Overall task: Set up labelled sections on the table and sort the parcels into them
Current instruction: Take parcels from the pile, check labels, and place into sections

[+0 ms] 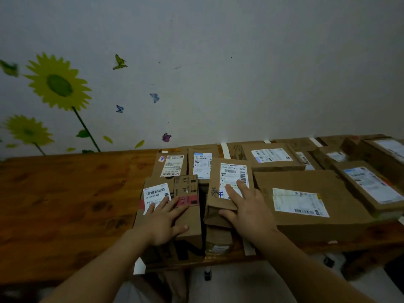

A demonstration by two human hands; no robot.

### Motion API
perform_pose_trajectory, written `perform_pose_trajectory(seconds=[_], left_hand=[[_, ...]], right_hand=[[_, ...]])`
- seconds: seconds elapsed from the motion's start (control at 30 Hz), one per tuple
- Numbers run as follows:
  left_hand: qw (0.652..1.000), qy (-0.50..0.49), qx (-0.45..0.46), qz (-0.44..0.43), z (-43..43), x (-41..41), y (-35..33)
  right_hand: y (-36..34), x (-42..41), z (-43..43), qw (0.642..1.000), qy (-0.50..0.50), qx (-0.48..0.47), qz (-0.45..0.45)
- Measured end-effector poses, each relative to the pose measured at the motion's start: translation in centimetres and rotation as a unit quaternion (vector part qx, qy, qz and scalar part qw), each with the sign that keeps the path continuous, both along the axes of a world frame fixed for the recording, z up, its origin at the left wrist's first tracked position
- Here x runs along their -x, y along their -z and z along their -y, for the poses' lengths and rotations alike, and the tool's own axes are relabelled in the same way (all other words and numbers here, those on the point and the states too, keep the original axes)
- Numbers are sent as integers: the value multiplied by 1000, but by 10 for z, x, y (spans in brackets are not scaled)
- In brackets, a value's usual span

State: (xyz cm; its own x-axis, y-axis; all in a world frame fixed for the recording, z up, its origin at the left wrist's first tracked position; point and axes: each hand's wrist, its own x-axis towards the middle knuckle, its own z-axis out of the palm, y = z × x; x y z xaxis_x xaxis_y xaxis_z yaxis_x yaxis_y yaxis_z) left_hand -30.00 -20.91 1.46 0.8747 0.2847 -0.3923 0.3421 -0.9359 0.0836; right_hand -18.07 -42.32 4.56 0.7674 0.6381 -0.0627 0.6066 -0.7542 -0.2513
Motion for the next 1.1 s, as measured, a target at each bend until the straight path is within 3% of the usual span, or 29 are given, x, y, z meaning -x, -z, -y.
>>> perform_pose_trajectory(seconds=[0.17, 0.3, 0.63, 0.83, 1.1], left_hand=[[1000, 1, 5, -4, -1, -3, -2], [1000, 8, 5, -9, -2, -5, -7], [999, 32, 7, -30, -10, -18, -22], [998, -31, 46, -23, -2, -29, -33], [995, -55, 69, 38, -3, -52, -42]], right_hand=[[31, -1, -3, 995, -65, 71, -14], [46, -1, -9, 994, -77, 66, -27], [39, -7, -4, 986, -104, 109, -67], [11, -7, -12, 975, -134, 166, -64], [-16, -18, -14, 982, -134, 117, -58]])
